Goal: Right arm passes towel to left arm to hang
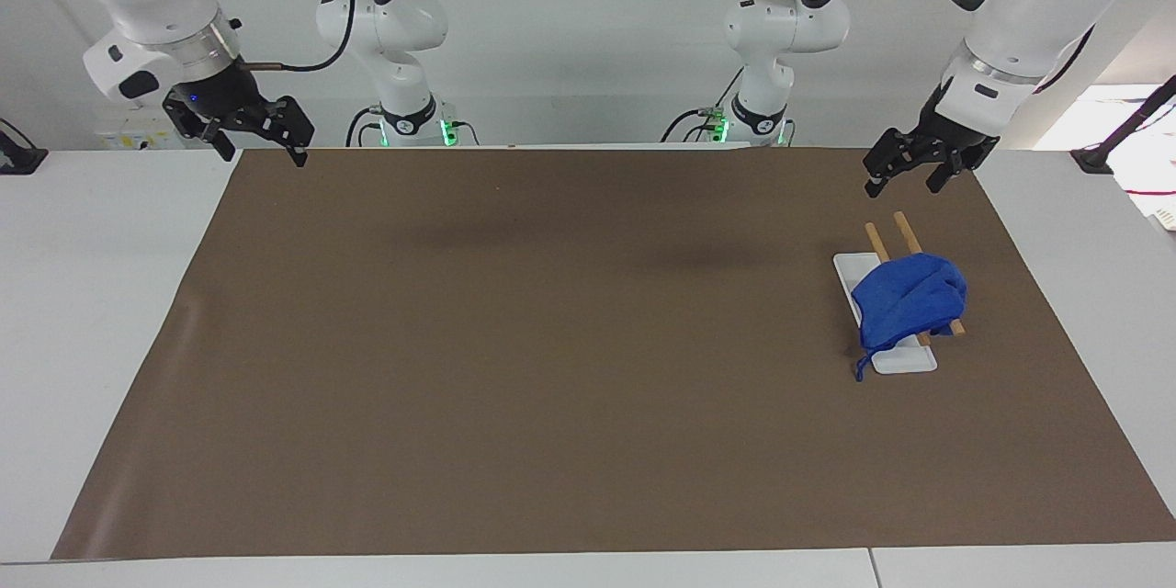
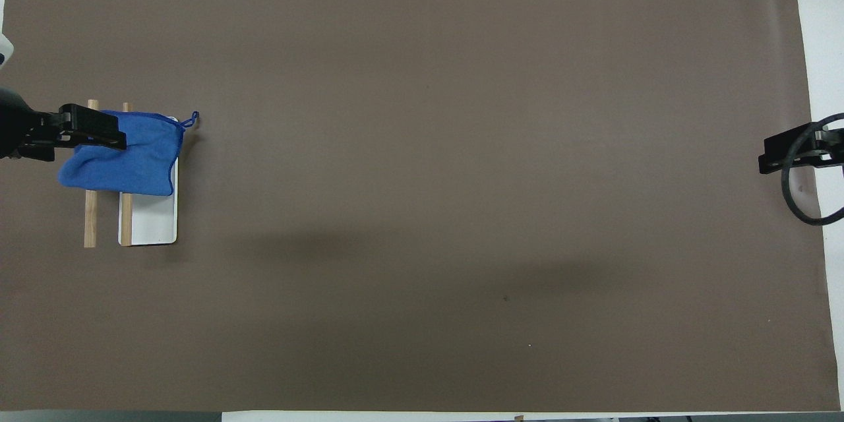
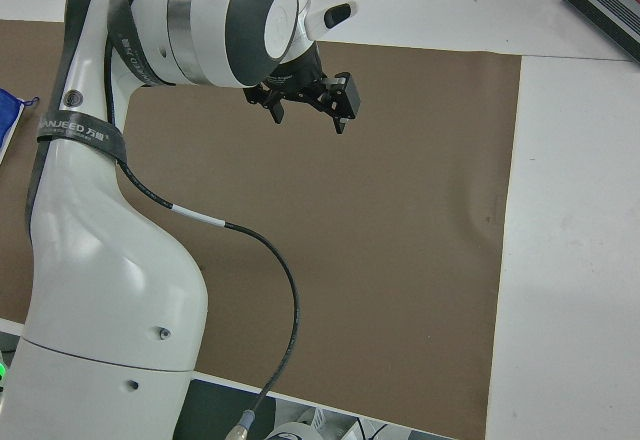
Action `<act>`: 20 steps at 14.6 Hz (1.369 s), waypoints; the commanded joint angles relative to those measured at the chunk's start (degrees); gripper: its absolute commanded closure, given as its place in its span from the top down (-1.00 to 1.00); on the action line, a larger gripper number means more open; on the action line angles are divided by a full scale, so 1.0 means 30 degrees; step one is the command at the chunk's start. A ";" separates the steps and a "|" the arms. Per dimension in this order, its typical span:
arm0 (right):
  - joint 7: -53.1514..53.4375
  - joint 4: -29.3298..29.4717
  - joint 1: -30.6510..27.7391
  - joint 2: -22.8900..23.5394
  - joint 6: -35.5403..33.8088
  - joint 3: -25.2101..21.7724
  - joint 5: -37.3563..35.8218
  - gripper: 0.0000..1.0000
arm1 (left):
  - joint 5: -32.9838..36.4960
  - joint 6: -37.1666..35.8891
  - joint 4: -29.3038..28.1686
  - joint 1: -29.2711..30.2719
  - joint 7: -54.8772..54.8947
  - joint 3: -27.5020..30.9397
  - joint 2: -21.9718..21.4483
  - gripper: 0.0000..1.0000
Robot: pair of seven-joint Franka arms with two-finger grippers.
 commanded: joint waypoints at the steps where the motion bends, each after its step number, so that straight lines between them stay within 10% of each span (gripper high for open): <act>1: -0.0022 -0.0050 -0.0202 -0.0102 -0.0167 0.0011 0.0244 1.00 | 0.0374 0.0430 -0.1175 -0.0087 0.0706 0.0178 -0.0784 1.00; 20: -0.0081 -0.0021 -0.0057 -0.0102 -0.0138 0.0011 0.0216 1.00 | 0.1106 -0.0418 -0.0063 0.0412 0.1439 0.0442 -0.0403 1.00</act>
